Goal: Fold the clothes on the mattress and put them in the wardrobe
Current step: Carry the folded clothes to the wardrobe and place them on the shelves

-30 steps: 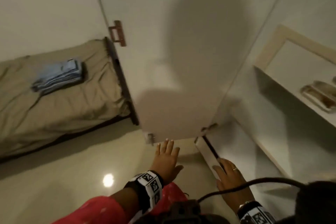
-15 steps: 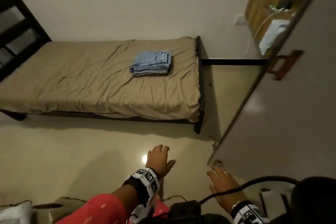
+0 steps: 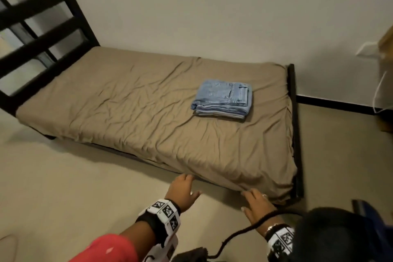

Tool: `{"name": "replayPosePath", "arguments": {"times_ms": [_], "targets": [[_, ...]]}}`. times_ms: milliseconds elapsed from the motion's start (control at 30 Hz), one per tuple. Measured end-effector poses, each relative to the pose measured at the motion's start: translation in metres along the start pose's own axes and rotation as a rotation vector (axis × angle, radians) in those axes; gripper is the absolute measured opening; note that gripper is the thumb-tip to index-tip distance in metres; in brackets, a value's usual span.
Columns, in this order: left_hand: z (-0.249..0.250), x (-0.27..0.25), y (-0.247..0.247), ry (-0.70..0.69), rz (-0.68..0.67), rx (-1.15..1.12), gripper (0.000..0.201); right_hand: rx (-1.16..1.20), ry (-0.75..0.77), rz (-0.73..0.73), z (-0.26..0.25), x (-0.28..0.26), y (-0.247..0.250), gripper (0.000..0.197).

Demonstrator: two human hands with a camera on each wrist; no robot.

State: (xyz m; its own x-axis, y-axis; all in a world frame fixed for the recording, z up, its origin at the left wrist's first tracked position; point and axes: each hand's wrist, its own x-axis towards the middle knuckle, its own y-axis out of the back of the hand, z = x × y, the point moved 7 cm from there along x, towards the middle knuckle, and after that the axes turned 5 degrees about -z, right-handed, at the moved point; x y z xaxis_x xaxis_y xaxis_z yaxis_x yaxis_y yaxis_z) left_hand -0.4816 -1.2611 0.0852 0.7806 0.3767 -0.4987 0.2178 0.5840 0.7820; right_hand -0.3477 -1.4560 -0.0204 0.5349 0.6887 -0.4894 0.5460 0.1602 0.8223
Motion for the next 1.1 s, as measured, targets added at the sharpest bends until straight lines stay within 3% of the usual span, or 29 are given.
{"name": "replayPosePath", "arguments": {"times_ms": [233,333,667,833,967,1000,1067,1100], "targets": [[-0.051,0.078,0.082,0.049,0.033,-0.087,0.05,-0.027,0.021,-0.072,-0.056,0.085,0.095,0.041],[-0.064,0.125,0.113,0.043,0.012,-0.085,0.05,0.013,0.046,-0.026,-0.066,0.133,0.127,0.046],[-0.113,0.312,0.197,0.163,-0.124,-0.252,0.045,0.275,-0.092,-0.13,-0.063,0.313,0.201,0.04],[-0.134,0.406,0.201,0.177,-0.197,-0.292,0.038,0.608,-0.269,-0.125,-0.037,0.383,0.194,0.019],[-0.155,0.499,0.175,0.157,-0.27,-0.301,0.037,1.026,-0.498,-0.12,-0.011,0.439,0.145,0.014],[-0.158,0.517,0.166,0.152,-0.296,-0.312,0.037,1.134,-0.534,-0.113,-0.006,0.45,0.128,0.023],[-0.163,0.556,0.142,0.149,-0.364,-0.357,0.04,1.323,-0.589,-0.085,0.001,0.474,0.102,0.059],[-0.165,0.573,0.131,0.159,-0.402,-0.387,0.043,1.422,-0.632,-0.065,0.0,0.484,0.091,0.058]]}}
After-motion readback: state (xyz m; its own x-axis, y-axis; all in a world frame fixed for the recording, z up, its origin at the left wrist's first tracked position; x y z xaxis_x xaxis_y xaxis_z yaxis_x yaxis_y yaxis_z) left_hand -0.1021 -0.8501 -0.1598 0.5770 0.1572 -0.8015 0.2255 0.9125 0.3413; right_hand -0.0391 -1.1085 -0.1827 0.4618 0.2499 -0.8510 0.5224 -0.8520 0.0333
